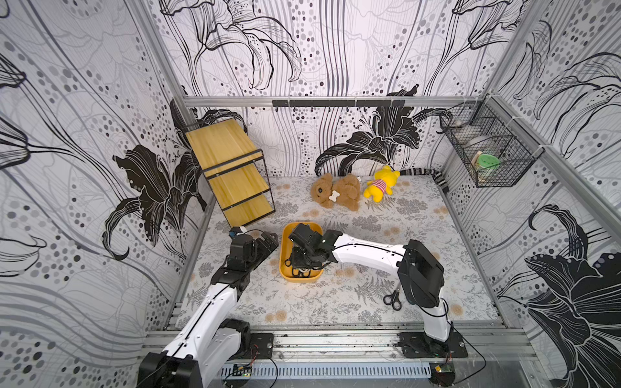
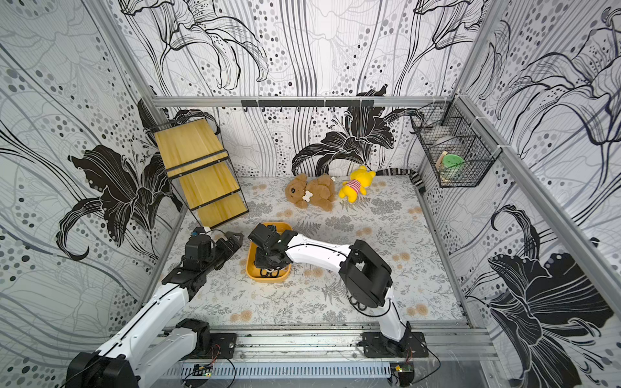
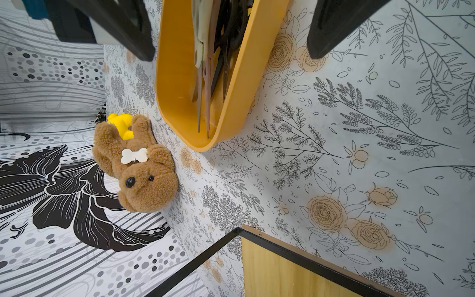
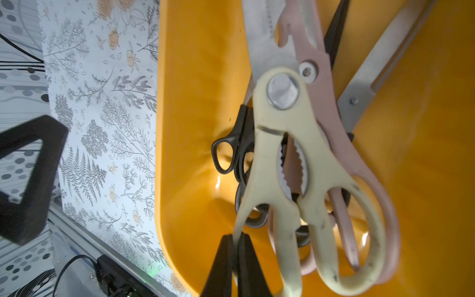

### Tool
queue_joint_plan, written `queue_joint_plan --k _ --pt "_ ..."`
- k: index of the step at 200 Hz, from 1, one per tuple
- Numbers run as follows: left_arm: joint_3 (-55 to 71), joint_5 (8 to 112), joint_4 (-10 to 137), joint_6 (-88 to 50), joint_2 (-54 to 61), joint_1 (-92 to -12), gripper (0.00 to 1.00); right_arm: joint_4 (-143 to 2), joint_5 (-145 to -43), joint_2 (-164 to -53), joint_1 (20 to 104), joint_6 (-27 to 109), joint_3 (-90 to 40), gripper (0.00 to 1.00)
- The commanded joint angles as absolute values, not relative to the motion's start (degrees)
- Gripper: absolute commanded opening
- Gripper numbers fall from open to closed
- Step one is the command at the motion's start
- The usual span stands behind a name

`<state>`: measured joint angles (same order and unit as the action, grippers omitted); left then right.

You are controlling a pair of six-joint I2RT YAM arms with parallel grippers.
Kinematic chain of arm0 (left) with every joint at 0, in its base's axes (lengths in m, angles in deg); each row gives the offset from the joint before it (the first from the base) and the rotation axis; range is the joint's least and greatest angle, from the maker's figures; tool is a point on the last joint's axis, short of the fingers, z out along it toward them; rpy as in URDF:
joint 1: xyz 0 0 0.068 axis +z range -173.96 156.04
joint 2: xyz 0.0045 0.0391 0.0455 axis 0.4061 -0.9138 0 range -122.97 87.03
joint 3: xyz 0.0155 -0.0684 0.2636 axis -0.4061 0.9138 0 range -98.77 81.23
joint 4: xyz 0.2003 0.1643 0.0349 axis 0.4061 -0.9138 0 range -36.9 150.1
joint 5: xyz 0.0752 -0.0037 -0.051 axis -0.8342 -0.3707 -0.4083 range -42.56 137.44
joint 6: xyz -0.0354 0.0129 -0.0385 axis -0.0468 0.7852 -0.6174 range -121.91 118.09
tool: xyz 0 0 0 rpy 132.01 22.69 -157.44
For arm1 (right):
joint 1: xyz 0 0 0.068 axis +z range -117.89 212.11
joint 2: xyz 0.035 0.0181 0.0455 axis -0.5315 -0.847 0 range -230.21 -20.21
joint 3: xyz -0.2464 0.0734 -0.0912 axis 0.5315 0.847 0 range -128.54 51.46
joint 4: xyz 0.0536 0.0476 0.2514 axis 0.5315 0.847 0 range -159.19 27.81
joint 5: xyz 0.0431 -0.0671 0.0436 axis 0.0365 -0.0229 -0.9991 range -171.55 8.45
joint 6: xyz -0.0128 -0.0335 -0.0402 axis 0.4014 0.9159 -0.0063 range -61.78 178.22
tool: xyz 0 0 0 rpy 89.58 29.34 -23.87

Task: Put the scissors into the storage box
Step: Place the scissors in the storage box, then pick up the scissors from the center of the board.

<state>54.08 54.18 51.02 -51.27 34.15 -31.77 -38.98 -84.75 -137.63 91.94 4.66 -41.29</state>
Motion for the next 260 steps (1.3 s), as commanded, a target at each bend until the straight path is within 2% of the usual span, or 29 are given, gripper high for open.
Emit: queue_joint_plan --k 1,35,80,129,159,180,260 --pt "55.04 55.02 52.81 -50.59 34.71 -31.51 0.97 -36.77 -85.23 -139.32 91.96 4.67 -44.1 0.11" --pt "55.04 55.4 53.22 -50.43 34.51 -31.26 0.97 -35.94 -85.66 -141.02 91.99 5.81 -46.96 0.24" --pt "54.87 56.0 53.31 -50.47 34.47 -31.23 0.97 -34.9 -85.21 -141.82 91.97 7.31 -50.01 0.29" --pt "52.72 59.78 53.32 -49.59 34.23 -31.19 0.97 -31.76 -77.26 -137.18 91.37 10.89 -51.22 0.3" --pt "50.92 63.65 53.36 -48.45 33.47 -31.54 0.97 -32.13 -74.32 -131.07 89.2 11.96 -44.01 0.3" --pt "49.07 62.38 51.31 -46.79 33.36 -33.18 0.97 -33.26 -75.03 -125.99 86.86 12.46 -37.01 0.3" --pt "43.03 55.68 48.41 -42.6 28.42 -47.59 0.97 -29.03 -72.63 -106.91 78.75 10.9 -13.18 0.3"
